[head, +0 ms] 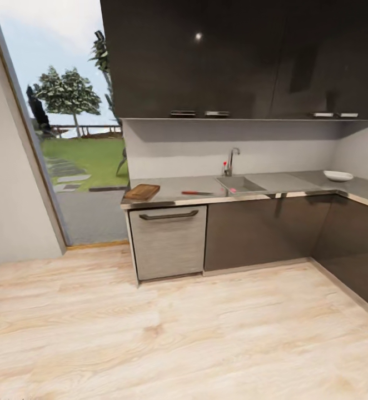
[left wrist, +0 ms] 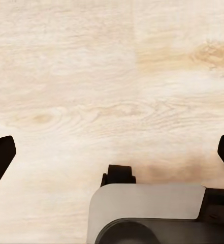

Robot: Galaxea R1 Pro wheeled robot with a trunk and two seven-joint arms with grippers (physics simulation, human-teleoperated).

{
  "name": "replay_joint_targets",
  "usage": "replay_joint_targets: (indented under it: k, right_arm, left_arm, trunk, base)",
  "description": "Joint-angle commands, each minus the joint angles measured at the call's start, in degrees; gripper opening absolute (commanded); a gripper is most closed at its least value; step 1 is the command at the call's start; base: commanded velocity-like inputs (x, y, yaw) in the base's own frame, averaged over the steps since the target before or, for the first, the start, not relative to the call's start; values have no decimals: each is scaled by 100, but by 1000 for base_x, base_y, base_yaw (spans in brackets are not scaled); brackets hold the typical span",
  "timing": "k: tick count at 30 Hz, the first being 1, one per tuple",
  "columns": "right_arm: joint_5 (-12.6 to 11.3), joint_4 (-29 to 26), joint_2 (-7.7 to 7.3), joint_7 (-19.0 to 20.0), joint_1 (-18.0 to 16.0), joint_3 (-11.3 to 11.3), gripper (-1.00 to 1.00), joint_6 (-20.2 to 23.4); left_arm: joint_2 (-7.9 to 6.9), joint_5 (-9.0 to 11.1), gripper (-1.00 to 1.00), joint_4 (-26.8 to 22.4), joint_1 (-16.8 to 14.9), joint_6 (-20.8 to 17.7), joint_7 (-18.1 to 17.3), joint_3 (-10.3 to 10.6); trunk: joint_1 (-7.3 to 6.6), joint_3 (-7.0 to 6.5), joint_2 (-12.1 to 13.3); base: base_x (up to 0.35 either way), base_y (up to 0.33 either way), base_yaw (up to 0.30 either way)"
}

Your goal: In the kitchen, take the Vidalia onion out of the sink, dice it on the chopping board with the paring knife, put the diced onion into the bowl on the countertop, then place both the paring knife and the chopping board into the sink.

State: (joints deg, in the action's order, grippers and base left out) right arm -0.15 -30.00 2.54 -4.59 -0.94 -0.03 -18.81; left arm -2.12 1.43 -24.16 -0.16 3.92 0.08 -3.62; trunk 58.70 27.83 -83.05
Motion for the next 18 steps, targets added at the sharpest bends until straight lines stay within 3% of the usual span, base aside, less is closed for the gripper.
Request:
replay_joint_targets:
  k: [1, 9, 18]
  right_arm:
    - [-2, 3, 1, -16, -3, 1, 100, -17]
    - [4, 3, 1, -16, -3, 3, 100, -17]
    - [5, 3, 1, -16, -3, 3, 100, -17]
  left_arm:
    - [1, 15, 100, -1, -2, 13, 1, -7]
    - [-2, 15, 100, -1, -2, 13, 1, -7]
    - [-4, 15, 100, -1, -2, 13, 1, -7]
  trunk:
    - [3, 5, -2]
    - [3, 5, -2]
    - [3, 5, -2]
  base:
    - [293, -197, 286]
    - [294, -157, 286]
    - [293, -13, 286]
